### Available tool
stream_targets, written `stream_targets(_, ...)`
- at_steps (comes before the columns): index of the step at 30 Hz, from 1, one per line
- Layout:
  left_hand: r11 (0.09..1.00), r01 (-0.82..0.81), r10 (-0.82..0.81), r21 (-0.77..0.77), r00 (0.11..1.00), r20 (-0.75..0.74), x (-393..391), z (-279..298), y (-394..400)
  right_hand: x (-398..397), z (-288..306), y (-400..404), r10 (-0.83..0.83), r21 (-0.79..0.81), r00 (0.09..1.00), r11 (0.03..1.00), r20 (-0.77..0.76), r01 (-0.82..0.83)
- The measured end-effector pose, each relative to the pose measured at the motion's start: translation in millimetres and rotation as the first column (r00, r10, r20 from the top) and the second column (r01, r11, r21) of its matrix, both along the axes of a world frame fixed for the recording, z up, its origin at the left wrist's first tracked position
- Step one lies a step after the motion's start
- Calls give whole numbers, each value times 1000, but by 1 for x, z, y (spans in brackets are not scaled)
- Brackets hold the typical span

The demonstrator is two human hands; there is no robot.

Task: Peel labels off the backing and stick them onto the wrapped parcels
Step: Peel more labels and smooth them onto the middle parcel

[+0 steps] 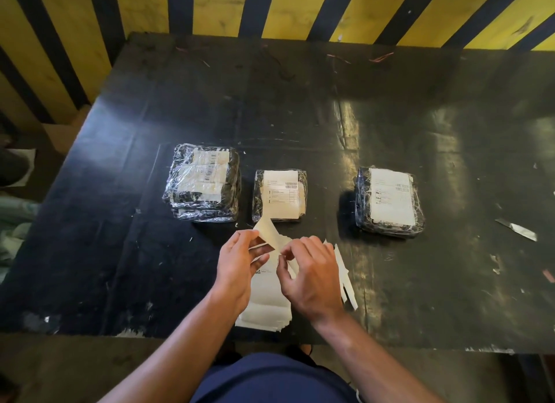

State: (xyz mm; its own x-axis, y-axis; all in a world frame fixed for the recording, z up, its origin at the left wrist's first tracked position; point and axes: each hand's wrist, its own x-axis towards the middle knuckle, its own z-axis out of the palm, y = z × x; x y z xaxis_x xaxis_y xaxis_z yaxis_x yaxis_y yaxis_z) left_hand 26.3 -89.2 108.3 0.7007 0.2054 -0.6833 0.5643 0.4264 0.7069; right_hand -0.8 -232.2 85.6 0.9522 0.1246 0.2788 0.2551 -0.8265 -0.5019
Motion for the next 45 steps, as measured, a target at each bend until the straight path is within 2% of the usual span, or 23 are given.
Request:
stream_targets(3,1000,5,-5,6,1000,0,0,-1,3,5,-3,-1,-14,18,999,1000,-49,15)
stream_targets(7,1000,20,-20,14,999,39,-1,4,5,17,-5,-10,-111,233,964,958,-241,169)
stream_targets(8,1000,2,-2,9,999,46,0,5,7,22,-7,-15,-139,313,939,919,-314,240)
stream_targets(10,998,-9,5,59,998,63,5,3,14,33,-6,-28,-149,477,862,781,-484,403)
stream_targets(12,978,49,-64,204,996,66,10,-4,21,43,-4,-41,-64,597,771,593,-634,540)
stream_targets(14,935,173,-193,308,981,33,13,-10,23,50,-2,-52,57,641,697,452,-715,620)
stream_targets(16,910,291,-303,294,953,-3,17,-14,23,55,-4,-58,141,644,646,378,-750,666)
stream_targets(18,899,353,-359,261,933,-24,24,-16,22,60,-8,-60,178,634,614,344,-769,693)
stream_targets(21,905,327,-334,273,942,-22,34,-22,18,65,-14,-59,166,616,601,351,-782,705)
stream_targets(24,885,304,-315,354,949,-28,42,-31,13,70,-21,-54,51,595,640,431,-766,678)
stream_targets(28,792,282,-296,541,953,-63,58,-48,1,83,-38,-39,-182,483,686,586,-704,651)
stream_targets(31,720,266,-295,641,953,-63,78,-61,-9,105,-51,-30,-286,423,713,644,-640,638)
stream_targets(39,664,264,-231,699,962,-144,148,-89,-20,180,-88,-20,-358,321,641,641,-679,697)
stream_targets(45,651,274,-200,708,961,-189,170,-110,-19,201,-100,-11,-365,266,614,664,-700,699)
